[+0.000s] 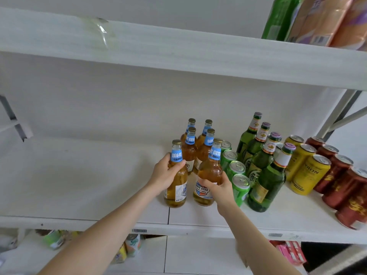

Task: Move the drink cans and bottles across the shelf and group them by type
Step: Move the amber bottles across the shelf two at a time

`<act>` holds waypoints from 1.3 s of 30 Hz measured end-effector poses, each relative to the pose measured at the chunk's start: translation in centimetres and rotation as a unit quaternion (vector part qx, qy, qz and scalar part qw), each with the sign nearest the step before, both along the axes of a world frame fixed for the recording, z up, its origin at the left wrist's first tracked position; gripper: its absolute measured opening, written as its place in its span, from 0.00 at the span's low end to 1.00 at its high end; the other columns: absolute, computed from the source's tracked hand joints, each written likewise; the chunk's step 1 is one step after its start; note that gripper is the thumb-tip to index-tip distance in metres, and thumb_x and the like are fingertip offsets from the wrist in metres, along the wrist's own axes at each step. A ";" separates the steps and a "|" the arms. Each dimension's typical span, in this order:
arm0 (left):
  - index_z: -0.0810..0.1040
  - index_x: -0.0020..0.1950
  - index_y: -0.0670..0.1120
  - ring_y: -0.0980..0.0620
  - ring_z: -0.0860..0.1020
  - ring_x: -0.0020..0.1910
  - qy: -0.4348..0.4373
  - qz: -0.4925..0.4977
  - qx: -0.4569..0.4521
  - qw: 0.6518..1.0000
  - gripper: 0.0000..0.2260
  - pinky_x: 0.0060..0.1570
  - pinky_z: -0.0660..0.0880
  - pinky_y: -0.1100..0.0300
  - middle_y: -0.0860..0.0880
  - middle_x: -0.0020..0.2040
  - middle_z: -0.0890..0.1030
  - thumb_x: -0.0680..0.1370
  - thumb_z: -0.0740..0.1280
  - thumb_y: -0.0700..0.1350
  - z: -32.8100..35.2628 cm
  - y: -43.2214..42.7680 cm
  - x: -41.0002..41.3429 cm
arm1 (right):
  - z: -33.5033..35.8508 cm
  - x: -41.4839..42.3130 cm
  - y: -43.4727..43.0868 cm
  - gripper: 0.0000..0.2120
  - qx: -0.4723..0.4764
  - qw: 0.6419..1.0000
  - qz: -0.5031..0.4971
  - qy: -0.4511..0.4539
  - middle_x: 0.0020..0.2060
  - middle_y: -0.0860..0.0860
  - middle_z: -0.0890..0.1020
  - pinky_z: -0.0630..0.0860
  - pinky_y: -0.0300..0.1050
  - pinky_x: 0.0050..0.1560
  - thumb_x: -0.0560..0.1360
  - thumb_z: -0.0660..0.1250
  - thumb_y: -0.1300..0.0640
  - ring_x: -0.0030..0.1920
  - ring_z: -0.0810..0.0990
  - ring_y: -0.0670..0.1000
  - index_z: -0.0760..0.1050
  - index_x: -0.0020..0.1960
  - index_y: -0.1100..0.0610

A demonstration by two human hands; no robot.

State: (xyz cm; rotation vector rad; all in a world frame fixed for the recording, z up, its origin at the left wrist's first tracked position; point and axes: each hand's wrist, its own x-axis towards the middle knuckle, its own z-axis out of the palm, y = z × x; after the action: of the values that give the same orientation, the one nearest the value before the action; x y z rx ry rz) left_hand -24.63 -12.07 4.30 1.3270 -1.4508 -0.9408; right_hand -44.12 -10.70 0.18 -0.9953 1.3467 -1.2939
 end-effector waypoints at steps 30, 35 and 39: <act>0.72 0.66 0.52 0.56 0.78 0.59 0.011 -0.047 -0.017 0.999 0.17 0.55 0.77 0.61 0.53 0.60 0.80 0.78 0.69 0.50 -2.4 -4.2 -2.3 | -3.9 -0.3 -3.6 0.38 -0.062 0.998 -0.005 0.033 0.56 0.42 0.82 0.79 0.42 0.53 0.60 0.83 0.55 0.55 0.81 0.42 0.71 0.66 0.45; 0.71 0.66 0.54 0.53 0.79 0.60 0.043 -0.039 0.012 0.998 0.19 0.57 0.77 0.56 0.55 0.59 0.80 0.77 0.70 0.51 -3.0 -3.5 -2.2 | -4.2 -0.7 -3.1 0.41 -0.049 0.997 -0.001 0.067 0.58 0.41 0.80 0.78 0.45 0.58 0.59 0.83 0.54 0.57 0.80 0.42 0.68 0.68 0.45; 0.68 0.70 0.55 0.53 0.75 0.65 0.074 -0.037 0.055 0.995 0.28 0.63 0.74 0.52 0.54 0.64 0.78 0.73 0.73 0.53 -5.8 -1.8 -0.8 | -5.2 -1.0 -1.8 0.40 -0.063 0.993 -0.007 0.099 0.60 0.40 0.79 0.78 0.50 0.62 0.63 0.82 0.61 0.58 0.80 0.42 0.67 0.67 0.43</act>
State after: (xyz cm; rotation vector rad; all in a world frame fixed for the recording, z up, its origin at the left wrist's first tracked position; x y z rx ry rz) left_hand -25.44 -13.90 -1.49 1.2616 -1.3591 -1.1585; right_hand -45.08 -12.55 -4.97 -1.2307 1.4365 -1.3310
